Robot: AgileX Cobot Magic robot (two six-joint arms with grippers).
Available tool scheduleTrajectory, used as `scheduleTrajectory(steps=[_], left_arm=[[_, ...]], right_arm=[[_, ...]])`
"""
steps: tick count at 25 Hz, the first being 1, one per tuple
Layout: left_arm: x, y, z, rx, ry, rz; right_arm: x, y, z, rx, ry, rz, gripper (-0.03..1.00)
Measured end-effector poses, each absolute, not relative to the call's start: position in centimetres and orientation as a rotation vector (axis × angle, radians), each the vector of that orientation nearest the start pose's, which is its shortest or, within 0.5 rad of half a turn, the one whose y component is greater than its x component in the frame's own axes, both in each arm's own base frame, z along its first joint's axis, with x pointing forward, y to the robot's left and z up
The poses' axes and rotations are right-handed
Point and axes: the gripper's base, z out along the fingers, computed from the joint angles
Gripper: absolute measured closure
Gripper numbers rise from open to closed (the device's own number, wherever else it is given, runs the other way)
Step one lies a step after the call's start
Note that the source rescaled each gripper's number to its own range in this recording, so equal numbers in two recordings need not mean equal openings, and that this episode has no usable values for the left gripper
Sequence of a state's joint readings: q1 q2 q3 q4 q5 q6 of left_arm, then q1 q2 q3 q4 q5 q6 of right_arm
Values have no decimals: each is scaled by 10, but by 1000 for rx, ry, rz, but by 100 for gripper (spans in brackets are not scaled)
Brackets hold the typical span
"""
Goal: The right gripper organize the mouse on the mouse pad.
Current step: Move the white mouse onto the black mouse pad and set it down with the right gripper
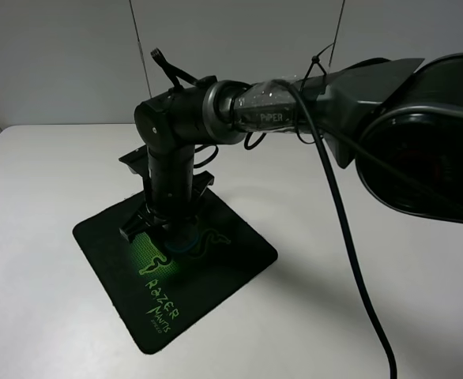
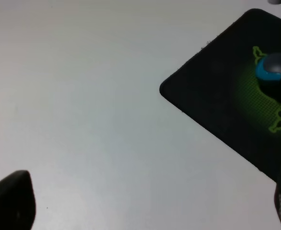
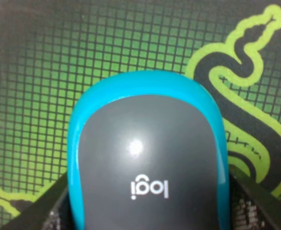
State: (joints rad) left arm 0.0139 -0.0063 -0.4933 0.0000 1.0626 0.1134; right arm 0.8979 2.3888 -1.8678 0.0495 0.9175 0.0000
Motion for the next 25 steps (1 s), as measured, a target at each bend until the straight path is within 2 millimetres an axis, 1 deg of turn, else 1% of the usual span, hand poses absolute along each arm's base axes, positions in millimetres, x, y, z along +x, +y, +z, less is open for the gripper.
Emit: scheduleTrajectory(steps=[12,13,14,15,16,17,18,20,22,25], left_arm=[[-5,0,275,102,2045,79],[-5,0,275,102,2045,79],[-5,0,275,102,2045,79],[-5,0,275,102,2045,79],[-5,0,275,102,2045,79],[-5,0,275,102,2045,79],[-5,0,275,102,2045,79],[-5,0,275,102,2045,79],[-5,0,275,102,2045,79],[-5,0,275,102,2045,79]], right_arm=[[302,385,112,-1249,2680,197,97],[302,385,112,-1249,2680,197,92],[302,385,112,-1249,2680,197,74],[302,385,112,-1249,2680,197,47],[302,385,112,-1249,2680,197,29],[302,385,112,-1248,2681,198,16],[302,385,112,-1248,2682,200,8],[302,385,112,-1245,2683,204,1],[302,385,112,-1244,2684,206,-2],[301,384,116,-1246,2687,205,-3]])
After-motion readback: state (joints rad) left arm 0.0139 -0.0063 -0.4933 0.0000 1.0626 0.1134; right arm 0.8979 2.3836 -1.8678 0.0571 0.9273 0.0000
